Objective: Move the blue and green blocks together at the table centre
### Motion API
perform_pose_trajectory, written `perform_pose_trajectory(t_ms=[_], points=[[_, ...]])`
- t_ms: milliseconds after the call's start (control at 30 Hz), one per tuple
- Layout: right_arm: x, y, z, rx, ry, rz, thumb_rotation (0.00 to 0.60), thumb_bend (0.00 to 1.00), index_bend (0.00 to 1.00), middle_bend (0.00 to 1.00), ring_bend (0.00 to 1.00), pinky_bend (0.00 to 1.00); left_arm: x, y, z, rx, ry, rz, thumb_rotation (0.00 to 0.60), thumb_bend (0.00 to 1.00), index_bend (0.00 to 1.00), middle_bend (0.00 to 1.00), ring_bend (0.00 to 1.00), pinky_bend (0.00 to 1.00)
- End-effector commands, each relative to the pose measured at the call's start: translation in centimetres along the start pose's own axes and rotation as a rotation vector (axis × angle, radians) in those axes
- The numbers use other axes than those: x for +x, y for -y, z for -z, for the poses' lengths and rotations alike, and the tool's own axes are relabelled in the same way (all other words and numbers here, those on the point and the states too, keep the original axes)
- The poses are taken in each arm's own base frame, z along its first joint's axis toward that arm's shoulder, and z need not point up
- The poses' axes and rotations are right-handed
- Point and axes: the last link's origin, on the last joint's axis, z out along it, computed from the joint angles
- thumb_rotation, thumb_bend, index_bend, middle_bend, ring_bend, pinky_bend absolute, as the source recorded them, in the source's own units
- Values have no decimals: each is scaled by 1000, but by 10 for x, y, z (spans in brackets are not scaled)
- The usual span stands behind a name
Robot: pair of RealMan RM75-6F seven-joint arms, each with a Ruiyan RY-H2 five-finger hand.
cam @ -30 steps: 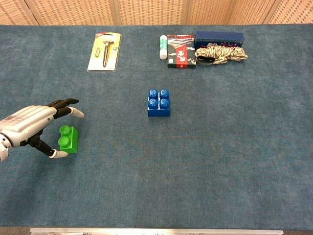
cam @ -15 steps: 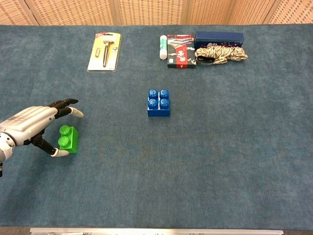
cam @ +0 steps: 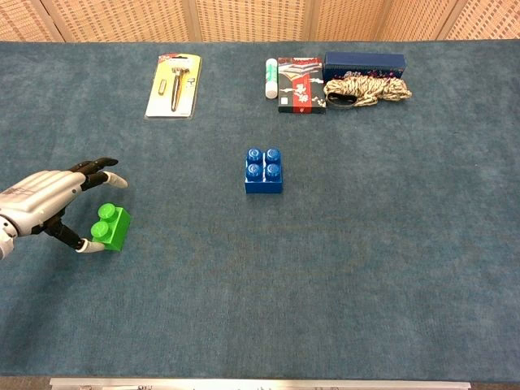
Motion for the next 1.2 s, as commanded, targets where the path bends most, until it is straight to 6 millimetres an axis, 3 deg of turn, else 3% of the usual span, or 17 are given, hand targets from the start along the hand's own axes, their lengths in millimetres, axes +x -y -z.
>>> perform_pose_trajectory(t_ms=[33, 700, 1200], points=[[0, 0, 0, 0, -1, 0, 600, 41, 276, 149, 0, 26, 2, 4, 1, 14, -5, -13, 600, 0, 181, 0, 0, 185], [0, 0, -1, -1, 1, 1, 600, 41, 276, 149, 0, 26, 11, 9, 1, -38, 70, -58, 600, 0, 212, 0, 0, 161], [-2, 0, -2, -1, 8, 2, 600, 41, 276, 149, 0, 26, 18, 16, -1, -83, 58, -189, 600, 35, 232, 0, 0, 160]])
